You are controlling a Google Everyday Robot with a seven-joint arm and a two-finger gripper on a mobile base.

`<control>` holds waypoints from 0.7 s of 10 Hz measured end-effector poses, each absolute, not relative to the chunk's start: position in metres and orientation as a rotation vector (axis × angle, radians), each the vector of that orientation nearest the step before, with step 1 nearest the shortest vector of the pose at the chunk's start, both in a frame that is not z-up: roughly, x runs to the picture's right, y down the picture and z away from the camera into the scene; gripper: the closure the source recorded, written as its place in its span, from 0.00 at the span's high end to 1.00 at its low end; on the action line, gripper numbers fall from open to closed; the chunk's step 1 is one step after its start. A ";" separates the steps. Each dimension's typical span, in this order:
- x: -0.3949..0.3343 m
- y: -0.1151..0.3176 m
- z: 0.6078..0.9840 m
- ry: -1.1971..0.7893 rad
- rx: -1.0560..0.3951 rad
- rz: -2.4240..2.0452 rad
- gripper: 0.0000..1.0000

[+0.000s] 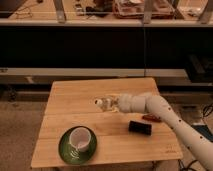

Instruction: Stand the bottle upright

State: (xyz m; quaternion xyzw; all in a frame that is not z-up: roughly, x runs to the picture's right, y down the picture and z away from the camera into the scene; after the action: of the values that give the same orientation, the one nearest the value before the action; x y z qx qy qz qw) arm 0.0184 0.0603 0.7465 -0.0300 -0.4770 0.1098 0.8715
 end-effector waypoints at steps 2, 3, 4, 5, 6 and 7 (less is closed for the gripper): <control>0.018 0.060 0.746 -1.003 -0.063 0.236 0.15; 0.017 0.056 0.743 -1.034 -0.060 0.275 0.15; 0.015 0.049 0.737 -1.092 -0.055 0.351 0.15; 0.017 0.040 0.731 -1.169 -0.050 0.457 0.15; 0.022 0.031 0.726 -1.249 -0.048 0.575 0.15; 0.032 0.024 0.724 -1.329 -0.051 0.702 0.15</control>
State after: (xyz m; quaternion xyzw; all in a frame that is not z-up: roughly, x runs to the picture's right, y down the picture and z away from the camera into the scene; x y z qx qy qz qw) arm 0.0318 0.0242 0.7242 -0.0230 -0.6035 0.3189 0.7305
